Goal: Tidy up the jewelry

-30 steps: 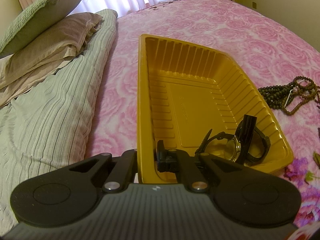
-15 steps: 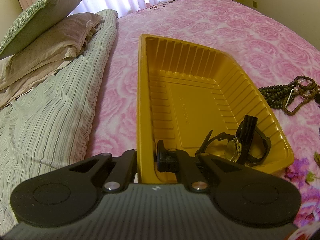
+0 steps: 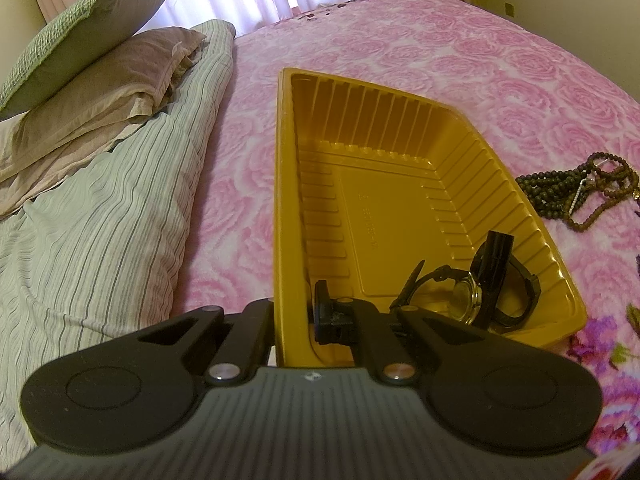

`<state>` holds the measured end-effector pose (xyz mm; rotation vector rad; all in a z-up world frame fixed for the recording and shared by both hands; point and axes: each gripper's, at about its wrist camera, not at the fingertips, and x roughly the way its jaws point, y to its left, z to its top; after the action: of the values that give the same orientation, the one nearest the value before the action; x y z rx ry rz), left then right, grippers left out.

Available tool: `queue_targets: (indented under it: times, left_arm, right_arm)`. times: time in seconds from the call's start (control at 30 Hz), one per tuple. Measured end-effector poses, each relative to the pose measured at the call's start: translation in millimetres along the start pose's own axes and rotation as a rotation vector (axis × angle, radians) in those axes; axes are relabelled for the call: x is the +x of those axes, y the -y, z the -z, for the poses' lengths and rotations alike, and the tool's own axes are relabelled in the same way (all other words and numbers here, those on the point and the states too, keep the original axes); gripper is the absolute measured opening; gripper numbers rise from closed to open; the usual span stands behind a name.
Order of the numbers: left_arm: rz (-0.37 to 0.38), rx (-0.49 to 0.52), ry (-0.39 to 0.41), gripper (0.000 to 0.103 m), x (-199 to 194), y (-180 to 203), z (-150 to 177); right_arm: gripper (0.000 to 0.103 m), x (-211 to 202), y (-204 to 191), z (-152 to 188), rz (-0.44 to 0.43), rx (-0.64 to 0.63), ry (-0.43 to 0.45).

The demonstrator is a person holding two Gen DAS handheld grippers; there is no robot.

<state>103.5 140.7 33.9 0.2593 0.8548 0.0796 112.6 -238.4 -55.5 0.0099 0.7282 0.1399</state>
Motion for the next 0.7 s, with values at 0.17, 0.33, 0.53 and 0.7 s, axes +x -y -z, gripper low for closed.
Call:
queue_targets:
  times: [0.17, 0.33, 0.53, 0.7]
  left_arm:
    - [0.001, -0.001, 0.001, 0.003, 0.1, 0.6, 0.0]
    - [0.001, -0.002, 0.001, 0.003, 0.2, 0.3, 0.1]
    - [0.0, 0.001, 0.002, 0.003, -0.4, 1.1, 0.2]
    - [0.0, 0.0, 0.002, 0.003, -0.4, 1.3, 0.3]
  right_arm:
    - [0.004, -20.4, 8.1, 0.6, 0.02, 0.014, 0.035]
    - [0.004, -40.7, 11.3, -11.8, 0.02, 0.002, 0.086]
    - [0.004, -60.1, 4.8, -30.4, -0.011, -0.028, 0.15]
    - [0.004, -67.5, -8.5, -44.3, -0.064, -0.075, 0.181]
